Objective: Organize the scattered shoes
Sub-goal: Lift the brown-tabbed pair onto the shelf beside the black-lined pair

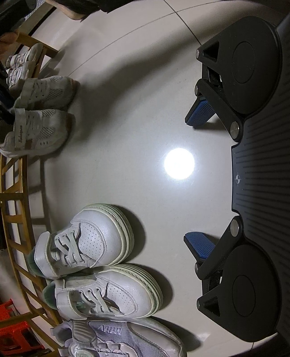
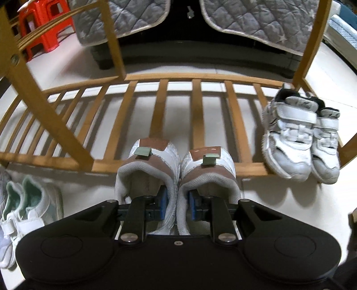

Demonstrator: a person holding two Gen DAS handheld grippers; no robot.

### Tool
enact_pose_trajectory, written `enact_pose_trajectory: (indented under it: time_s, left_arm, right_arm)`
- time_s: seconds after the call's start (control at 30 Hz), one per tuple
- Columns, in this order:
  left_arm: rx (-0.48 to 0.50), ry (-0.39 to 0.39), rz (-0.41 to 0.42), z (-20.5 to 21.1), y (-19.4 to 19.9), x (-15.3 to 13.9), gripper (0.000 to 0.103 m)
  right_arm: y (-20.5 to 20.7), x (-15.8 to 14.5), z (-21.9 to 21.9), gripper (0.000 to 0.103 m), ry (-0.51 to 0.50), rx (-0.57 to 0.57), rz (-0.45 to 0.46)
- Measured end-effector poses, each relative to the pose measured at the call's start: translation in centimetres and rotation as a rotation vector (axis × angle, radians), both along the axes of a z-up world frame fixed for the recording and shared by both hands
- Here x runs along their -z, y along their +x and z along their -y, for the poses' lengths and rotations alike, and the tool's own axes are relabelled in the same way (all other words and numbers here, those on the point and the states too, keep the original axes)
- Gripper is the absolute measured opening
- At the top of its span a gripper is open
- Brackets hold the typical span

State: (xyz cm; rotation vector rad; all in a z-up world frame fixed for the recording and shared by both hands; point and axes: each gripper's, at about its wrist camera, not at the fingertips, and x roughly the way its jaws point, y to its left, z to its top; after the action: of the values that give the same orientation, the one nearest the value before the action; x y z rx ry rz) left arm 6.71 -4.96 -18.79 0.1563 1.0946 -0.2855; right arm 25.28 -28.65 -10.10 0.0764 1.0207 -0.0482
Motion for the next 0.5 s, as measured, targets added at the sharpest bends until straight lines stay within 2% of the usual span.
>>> enact_pose_trajectory:
  time_s: [0.5]
  left_arm:
    - [-0.001,0.001,0.003,-0.1,0.1,0.2,0.102]
  right_arm:
    - [2.9,-1.9,3.3,0.021,-0.019,0.068,0.053]
